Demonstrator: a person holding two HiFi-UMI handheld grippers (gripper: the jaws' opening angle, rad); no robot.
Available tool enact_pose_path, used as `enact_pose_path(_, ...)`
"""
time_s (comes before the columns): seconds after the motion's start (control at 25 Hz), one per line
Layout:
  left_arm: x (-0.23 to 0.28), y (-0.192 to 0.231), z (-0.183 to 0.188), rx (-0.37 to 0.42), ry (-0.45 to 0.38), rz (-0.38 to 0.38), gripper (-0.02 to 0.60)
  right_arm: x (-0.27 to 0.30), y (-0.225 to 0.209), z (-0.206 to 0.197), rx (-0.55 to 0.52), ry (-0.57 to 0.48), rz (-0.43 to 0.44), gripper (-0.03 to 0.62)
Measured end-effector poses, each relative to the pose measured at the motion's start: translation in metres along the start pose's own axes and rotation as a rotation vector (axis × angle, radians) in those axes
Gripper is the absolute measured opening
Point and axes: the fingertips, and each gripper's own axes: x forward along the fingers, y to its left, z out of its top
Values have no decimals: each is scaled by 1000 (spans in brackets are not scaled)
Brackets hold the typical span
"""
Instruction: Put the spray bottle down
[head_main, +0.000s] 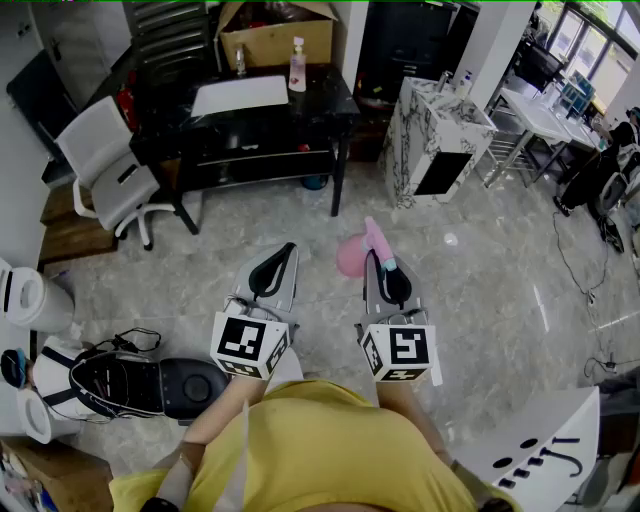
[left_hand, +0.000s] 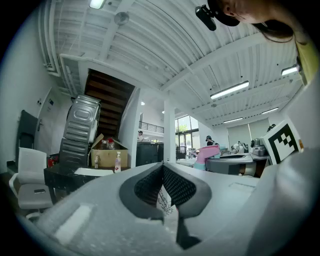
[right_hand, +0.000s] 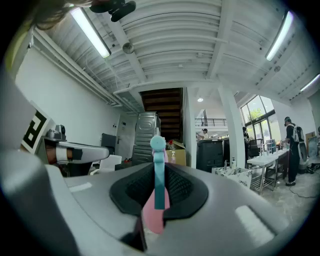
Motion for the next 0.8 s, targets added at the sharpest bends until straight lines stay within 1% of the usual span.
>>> enact_pose_path(0.2,17,2,-8,7,1,-23,0,13,-6,-8,27,-8,-7,44)
enact_pose_path(0.4,54,24,-13,-4,-7,-39,0,51,-16,-13,18,-6,-12,44)
enact_pose_path(0.6,109,58,-16,-12,-11,-59,0,113,-30,-21,4,17,-16,44)
enact_pose_path(0.8,182,110,-18,-11,-13,-77,0,199,-52,-21,-2,17,-31,46)
